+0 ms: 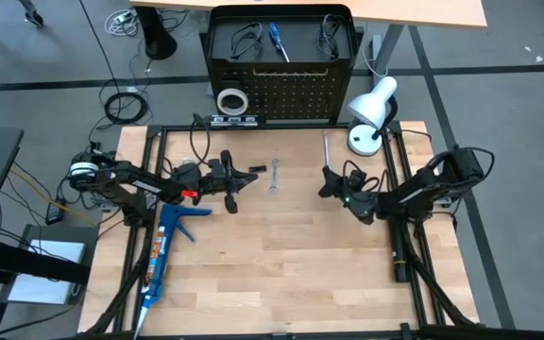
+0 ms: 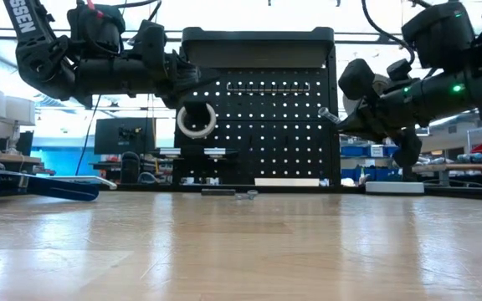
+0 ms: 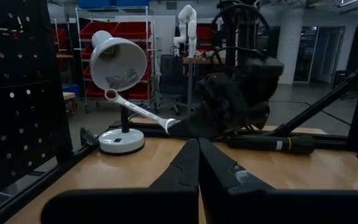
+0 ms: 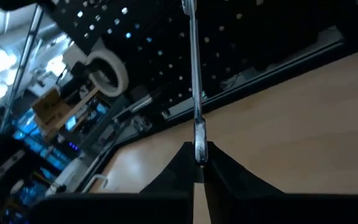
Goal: Hang tools onto peg board
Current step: Hang the bottom wrench on the pegboard
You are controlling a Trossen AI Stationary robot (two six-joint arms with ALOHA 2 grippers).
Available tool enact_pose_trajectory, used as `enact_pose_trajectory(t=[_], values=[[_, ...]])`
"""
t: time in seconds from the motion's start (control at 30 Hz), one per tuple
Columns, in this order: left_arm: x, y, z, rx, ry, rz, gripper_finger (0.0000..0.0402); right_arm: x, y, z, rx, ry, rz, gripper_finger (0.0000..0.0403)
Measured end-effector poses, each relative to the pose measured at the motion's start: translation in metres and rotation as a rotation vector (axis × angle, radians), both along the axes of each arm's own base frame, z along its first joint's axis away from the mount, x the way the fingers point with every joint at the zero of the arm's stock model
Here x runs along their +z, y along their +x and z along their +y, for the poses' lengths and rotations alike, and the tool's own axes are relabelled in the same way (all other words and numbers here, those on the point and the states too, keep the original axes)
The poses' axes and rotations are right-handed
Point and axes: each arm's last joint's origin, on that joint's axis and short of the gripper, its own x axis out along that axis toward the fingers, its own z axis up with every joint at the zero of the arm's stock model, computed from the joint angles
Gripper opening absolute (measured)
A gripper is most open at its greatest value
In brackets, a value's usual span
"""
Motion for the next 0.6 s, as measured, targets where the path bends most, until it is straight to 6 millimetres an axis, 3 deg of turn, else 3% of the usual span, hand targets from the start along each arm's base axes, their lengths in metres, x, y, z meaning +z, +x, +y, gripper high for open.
enact_pose_trajectory(t=[0.27,0.43,0.6], values=[[0.0,0.0,0.0,0.001,0.001,0.0,0.0001,0.006,0.006,-0.017,0.027,-0.005,-0.016,0.002],[0.0,0.0,0.0,0.002,0.011,0.002,0.0001,0.022,0.023,-0.029,0.127,-0.081,0.01,0.0025],[-0.001,0.0,0.0,0.002,0.016,0.015,0.0001,0.043,0.043,-0.025,0.291,-0.22,0.049,0.0023]])
